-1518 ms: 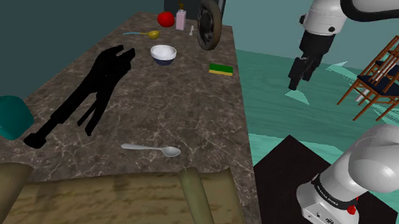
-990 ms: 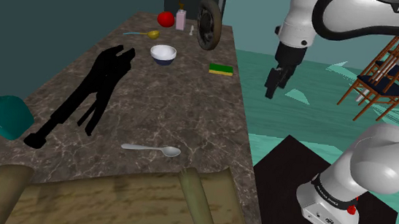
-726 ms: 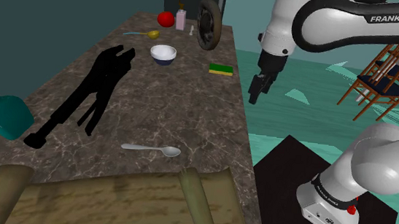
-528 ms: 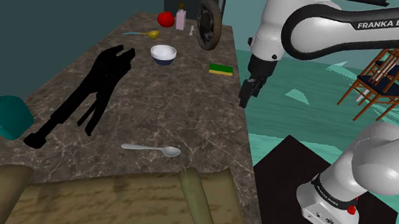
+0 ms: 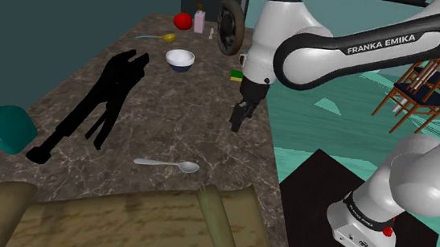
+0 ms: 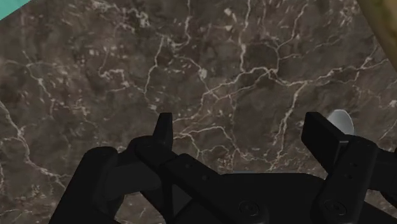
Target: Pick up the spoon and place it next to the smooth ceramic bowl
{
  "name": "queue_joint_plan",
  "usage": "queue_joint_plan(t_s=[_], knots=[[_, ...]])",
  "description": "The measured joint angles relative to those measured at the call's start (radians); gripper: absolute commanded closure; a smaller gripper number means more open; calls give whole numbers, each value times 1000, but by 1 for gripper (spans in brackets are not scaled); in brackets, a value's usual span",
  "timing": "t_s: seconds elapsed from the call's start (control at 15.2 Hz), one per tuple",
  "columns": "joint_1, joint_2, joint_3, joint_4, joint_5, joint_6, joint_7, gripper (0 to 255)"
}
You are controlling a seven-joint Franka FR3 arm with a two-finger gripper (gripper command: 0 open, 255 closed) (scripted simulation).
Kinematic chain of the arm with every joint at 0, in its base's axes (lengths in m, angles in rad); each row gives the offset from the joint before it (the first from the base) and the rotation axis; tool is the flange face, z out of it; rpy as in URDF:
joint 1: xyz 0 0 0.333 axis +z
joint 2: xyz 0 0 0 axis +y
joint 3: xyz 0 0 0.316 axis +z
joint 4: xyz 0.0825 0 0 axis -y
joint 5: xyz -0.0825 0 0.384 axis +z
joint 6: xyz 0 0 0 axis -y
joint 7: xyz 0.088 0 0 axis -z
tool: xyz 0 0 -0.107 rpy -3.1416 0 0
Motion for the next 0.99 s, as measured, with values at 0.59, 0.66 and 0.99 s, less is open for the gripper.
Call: queue_joint_plan(t_s=[0.59, 0.66, 0.99], knots=[[54, 270, 89, 157, -51, 197, 36, 0], [63, 297, 99, 174, -63, 216, 45, 0], [109, 453, 127, 303, -139, 282, 85, 0]])
